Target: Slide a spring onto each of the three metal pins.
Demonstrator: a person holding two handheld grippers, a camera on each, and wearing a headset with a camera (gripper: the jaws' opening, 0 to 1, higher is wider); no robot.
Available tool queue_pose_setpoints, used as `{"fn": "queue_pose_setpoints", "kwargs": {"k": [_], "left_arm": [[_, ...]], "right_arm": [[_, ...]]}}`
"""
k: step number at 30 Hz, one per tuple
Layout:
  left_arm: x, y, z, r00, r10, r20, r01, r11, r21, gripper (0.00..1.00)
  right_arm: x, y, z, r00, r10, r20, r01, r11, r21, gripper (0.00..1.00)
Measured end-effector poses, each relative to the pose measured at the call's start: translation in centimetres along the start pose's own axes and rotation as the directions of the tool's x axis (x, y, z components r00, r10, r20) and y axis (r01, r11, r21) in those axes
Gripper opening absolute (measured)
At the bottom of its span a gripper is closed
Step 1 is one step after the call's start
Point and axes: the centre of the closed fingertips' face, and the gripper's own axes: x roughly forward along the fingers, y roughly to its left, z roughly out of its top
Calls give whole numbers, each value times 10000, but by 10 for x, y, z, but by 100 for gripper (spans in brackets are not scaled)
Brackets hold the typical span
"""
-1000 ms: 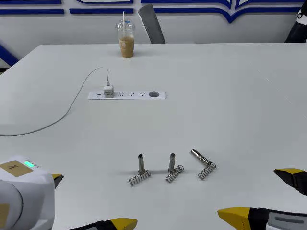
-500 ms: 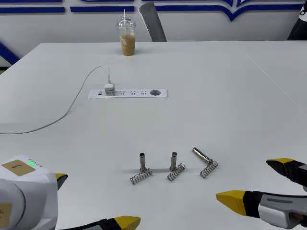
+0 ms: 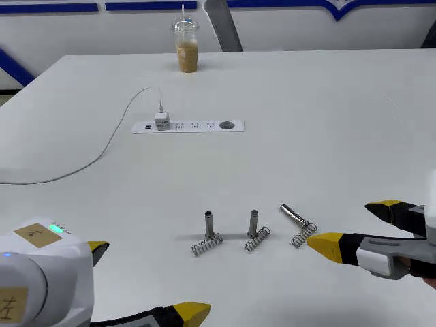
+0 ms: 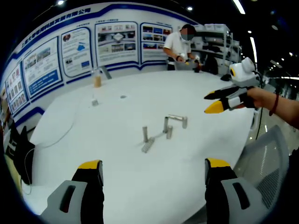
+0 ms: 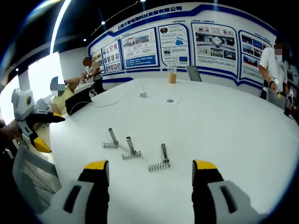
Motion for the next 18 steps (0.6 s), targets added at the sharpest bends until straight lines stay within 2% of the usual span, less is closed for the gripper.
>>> {"fn": "queue_pose_setpoints", "kwargs": {"k": [2,9,18], "left_arm": [[1,0,-1,10000,3,-33,-3,10000,-33,91],[4,-2,-2,10000,-89,0,89,10000,-33,90],[6,-2,-3,9999,-96,71,96,10000,-11,90]], "right_arm": [[6,-2,-3,9998,59,-174,-61,9999,-114,72],[24,-6,-4,9994,182,-300,-193,9991,-379,70],[49,-9,2,9986,409,-324,-428,9972,-606,65]]}}
